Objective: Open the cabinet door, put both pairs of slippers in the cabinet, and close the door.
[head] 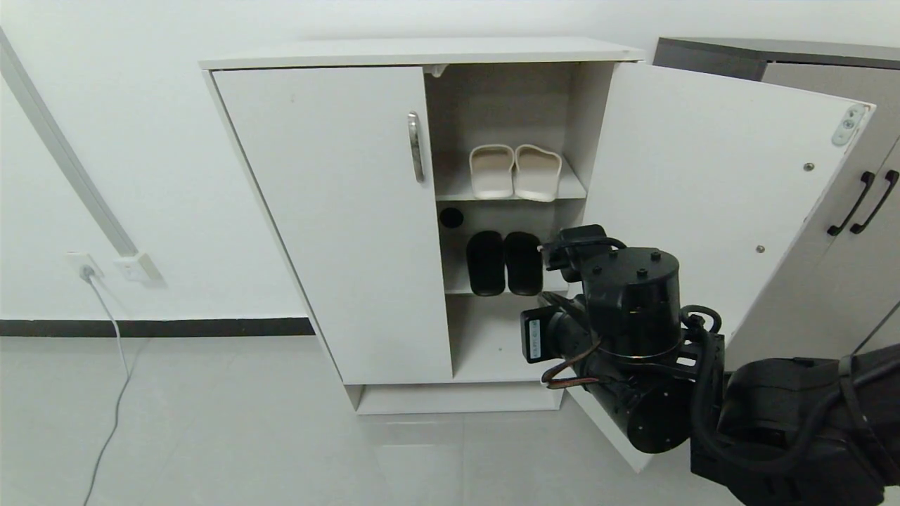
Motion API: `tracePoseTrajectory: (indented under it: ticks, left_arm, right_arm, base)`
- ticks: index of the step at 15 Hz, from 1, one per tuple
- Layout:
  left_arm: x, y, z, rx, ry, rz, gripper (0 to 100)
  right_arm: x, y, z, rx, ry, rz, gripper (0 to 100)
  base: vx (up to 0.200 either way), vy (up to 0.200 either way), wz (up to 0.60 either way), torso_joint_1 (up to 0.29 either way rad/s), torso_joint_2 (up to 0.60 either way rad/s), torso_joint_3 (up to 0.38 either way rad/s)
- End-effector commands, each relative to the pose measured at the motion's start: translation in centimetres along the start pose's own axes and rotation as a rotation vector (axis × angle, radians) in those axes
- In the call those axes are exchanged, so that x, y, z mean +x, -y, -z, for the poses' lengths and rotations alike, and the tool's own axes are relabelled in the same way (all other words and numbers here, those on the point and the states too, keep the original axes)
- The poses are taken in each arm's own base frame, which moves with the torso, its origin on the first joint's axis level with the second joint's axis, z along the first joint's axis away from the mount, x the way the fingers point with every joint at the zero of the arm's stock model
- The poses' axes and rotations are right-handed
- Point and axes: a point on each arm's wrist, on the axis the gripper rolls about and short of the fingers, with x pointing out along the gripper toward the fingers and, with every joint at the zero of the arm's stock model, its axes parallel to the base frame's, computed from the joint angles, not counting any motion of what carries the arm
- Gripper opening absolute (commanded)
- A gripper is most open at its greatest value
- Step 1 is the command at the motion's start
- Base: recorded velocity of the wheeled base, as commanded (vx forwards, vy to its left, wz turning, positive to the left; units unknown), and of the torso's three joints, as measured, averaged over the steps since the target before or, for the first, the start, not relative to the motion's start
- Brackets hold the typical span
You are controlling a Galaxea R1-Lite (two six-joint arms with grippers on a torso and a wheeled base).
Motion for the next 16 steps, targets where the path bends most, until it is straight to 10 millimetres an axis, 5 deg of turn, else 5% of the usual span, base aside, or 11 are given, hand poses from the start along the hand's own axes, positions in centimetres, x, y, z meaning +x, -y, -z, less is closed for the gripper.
tracePoseTrajectory:
  ticks: [1,8,16]
  left_arm:
    - [0.00,0.00,0.00,0.000,0.000,0.000,0]
    - [0.00,0.00,0.00,0.000,0.000,0.000,0]
    - [0.00,0.01,0.00,0.000,0.000,0.002,0]
  right_arm:
    - [0.19,-0.04,0.20,-0.003,-0.005,0.003,0]
    - [0.43,0.02,0.47,-0.006,-0.012,0.007,0]
    - [0.46,0.00,0.53,-0.008,-0.014,0.007,0]
  base:
    - [0.000,0.000,0.00,0.000,0.00,0.000]
    - [0.000,0.000,0.00,0.000,0.00,0.000]
    - [0.000,0.000,0.00,0.024,-0.37,-0.341]
